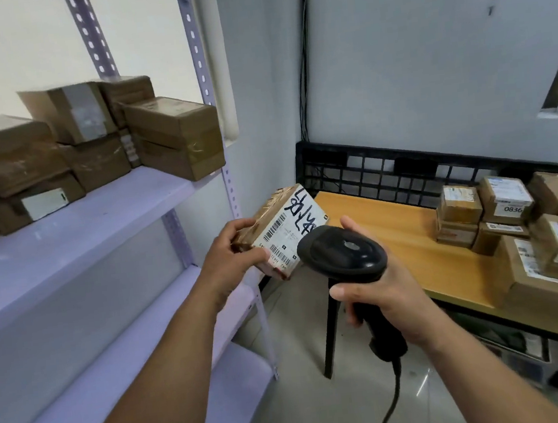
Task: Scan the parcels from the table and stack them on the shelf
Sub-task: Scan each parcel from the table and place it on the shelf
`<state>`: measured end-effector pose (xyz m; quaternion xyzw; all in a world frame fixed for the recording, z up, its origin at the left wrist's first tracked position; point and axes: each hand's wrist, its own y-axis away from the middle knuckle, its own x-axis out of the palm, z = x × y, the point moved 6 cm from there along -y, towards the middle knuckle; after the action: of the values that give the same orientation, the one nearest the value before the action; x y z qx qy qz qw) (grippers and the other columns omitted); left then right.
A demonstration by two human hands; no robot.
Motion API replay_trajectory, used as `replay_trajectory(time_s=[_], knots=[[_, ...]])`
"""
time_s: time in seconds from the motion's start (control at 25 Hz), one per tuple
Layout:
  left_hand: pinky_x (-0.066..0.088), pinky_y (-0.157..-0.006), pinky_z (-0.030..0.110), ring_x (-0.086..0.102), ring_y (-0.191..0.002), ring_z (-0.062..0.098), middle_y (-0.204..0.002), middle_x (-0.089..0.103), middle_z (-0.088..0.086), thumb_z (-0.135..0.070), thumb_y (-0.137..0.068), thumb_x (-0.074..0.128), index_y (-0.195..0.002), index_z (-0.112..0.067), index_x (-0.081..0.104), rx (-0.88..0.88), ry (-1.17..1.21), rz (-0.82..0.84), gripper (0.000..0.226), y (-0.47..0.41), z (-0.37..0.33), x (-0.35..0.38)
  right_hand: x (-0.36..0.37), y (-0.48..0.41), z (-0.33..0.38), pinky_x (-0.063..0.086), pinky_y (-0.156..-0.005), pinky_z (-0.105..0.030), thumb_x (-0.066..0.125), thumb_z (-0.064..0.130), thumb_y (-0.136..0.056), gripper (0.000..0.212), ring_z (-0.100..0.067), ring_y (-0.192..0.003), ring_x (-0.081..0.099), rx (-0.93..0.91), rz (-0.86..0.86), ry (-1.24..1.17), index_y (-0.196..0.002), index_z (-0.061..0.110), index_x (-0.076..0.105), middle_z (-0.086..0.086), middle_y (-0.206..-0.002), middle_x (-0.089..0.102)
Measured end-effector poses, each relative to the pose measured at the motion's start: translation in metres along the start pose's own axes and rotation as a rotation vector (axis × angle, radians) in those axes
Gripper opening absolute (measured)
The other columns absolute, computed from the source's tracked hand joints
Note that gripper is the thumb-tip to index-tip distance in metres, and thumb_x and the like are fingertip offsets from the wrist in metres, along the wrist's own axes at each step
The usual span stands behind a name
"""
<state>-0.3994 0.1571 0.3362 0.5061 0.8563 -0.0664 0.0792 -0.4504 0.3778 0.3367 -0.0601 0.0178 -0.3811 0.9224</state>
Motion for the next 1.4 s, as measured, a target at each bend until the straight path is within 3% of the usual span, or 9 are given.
replay_trajectory(time_s=[0.24,0.36,0.52,0.64,0.8,0.96,1.08,1.24,1.4], knots=[[0.055,-0.063,0.016,0.063,-0.094,0.010,-0.113,0.063,0.003,-0.001,-0.083,0.068,-0.115,-0.029,0.057,-0.005,-0.174,-0.102,0.044,0.019,-0.010,-0.055,0.034,0.002,0.029,0.051,-0.043,-0.032,0.084,0.015,-0.055,0.106,-0.022,-0.059,0.065,-0.067,0.217,-0.015,-0.144,0.040,0.032,-0.019,-0.105,0.069],[0.052,-0.063,0.014,0.061,-0.092,0.005,-0.110,0.062,0.000,-0.003,-0.083,0.068,-0.118,-0.026,0.055,0.004,-0.229,-0.128,0.045,0.029,-0.014,-0.062,0.038,0.001,0.031,0.051,-0.043,-0.034,0.085,0.014,-0.057,0.102,-0.028,-0.051,0.060,-0.076,0.234,-0.005,-0.140,0.045,0.035,-0.019,-0.096,0.070],[0.046,-0.062,0.011,0.058,-0.091,0.007,-0.109,0.060,-0.001,-0.005,-0.083,0.069,-0.119,-0.028,0.053,0.000,-0.291,-0.164,0.046,0.039,-0.021,-0.062,0.036,0.004,0.030,0.049,-0.044,-0.036,0.080,0.002,-0.064,0.104,-0.026,-0.047,0.056,-0.062,0.252,0.034,-0.147,0.038,0.029,-0.009,-0.081,0.070],[0.048,-0.059,0.011,0.058,-0.091,0.008,-0.109,0.060,0.000,-0.004,-0.084,0.068,-0.117,-0.028,0.054,-0.011,-0.290,-0.184,0.044,0.047,-0.024,-0.059,0.034,0.008,0.030,0.048,-0.043,-0.035,0.079,0.000,-0.064,0.104,-0.027,-0.047,0.055,-0.047,0.259,0.027,-0.147,0.037,0.031,-0.009,-0.089,0.071],[0.050,-0.058,0.010,0.060,-0.092,0.005,-0.110,0.061,0.002,-0.001,-0.083,0.068,-0.118,-0.025,0.055,-0.016,-0.255,-0.209,0.045,0.058,-0.026,-0.054,0.028,0.013,0.031,0.047,-0.044,-0.033,0.079,0.000,-0.062,0.102,-0.025,-0.045,0.054,-0.043,0.268,0.004,-0.142,0.043,0.033,-0.007,-0.074,0.068],[0.048,-0.057,0.008,0.060,-0.085,-0.002,-0.102,0.060,-0.009,-0.001,-0.084,0.067,-0.121,-0.026,0.051,0.014,-0.239,-0.268,0.047,0.075,-0.030,-0.052,0.028,0.015,0.028,0.047,-0.044,-0.036,0.086,0.009,-0.057,0.104,-0.027,-0.045,0.055,-0.061,0.278,-0.031,-0.139,0.046,0.034,-0.006,-0.076,0.070],[0.048,-0.058,0.007,0.061,-0.082,-0.011,-0.102,0.060,-0.011,-0.005,-0.085,0.068,-0.124,-0.029,0.049,0.040,-0.229,-0.360,0.050,0.095,-0.031,-0.065,0.036,0.014,0.030,0.046,-0.042,-0.034,0.082,0.005,-0.060,0.100,-0.026,-0.044,0.055,-0.079,0.295,-0.054,-0.137,0.048,0.034,-0.012,-0.078,0.070],[0.049,-0.068,0.013,0.061,-0.102,0.010,-0.122,0.057,0.003,-0.014,-0.085,0.070,-0.125,-0.033,0.052,0.046,-0.197,-0.561,0.048,0.132,-0.030,-0.107,0.063,0.006,0.033,0.046,-0.043,-0.032,0.078,0.003,-0.062,0.100,-0.028,-0.044,0.054,-0.108,0.358,-0.082,-0.141,0.046,0.035,-0.021,-0.081,0.069],[0.053,-0.075,0.021,0.061,-0.104,0.011,-0.112,0.061,-0.007,-0.015,-0.088,0.066,-0.130,-0.027,0.050,0.122,-0.132,-0.794,0.046,0.170,-0.045,-0.163,0.107,-0.004,0.041,0.048,-0.044,-0.031,0.079,0.005,-0.061,0.096,-0.029,-0.046,0.057,-0.139,0.430,-0.090,-0.136,0.048,0.039,-0.020,-0.085,0.070]])
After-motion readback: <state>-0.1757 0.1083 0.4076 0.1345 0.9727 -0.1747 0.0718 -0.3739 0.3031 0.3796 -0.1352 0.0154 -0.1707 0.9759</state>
